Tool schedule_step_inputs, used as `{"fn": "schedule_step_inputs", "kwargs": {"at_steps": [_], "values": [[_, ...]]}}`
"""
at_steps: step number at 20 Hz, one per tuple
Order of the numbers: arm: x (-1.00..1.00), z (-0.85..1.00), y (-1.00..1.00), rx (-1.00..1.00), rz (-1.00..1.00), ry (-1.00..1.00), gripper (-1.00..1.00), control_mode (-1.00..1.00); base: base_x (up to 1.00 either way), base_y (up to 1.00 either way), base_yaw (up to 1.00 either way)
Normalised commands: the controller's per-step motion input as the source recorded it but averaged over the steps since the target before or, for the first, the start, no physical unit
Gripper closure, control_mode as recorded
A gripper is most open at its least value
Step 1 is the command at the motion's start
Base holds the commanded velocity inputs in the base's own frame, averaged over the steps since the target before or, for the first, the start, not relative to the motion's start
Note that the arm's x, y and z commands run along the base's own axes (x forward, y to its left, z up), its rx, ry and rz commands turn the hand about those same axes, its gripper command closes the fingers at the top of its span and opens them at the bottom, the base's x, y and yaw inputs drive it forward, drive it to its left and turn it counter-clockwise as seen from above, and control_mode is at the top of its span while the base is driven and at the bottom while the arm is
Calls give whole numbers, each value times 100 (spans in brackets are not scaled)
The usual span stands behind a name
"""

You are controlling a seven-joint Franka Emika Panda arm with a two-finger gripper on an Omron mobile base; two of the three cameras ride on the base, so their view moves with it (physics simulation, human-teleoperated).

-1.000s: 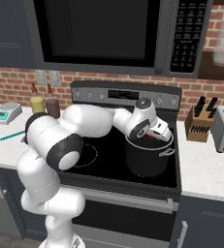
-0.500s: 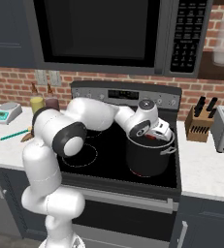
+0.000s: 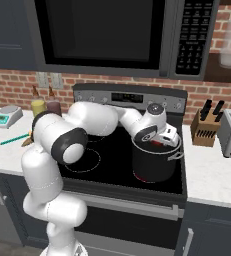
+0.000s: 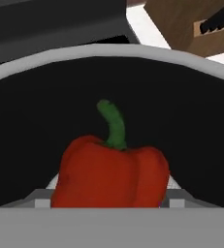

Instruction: Put the bell pepper and sweet potato in the pot. Retrieve the spatula and lightly stir the vegetables in the pot.

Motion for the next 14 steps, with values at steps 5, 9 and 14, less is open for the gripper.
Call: {"fn": "schedule_step_inputs", "kwargs": {"at_steps": [5,9,14], "values": [[-6,11,24,0,1,0,-100,-100,0,0,0],[0,41,27,0,0,-3,-100,-100,0,0,0],[-33,94,9,0,0,-17,-100,-100,0,0,0]]}}
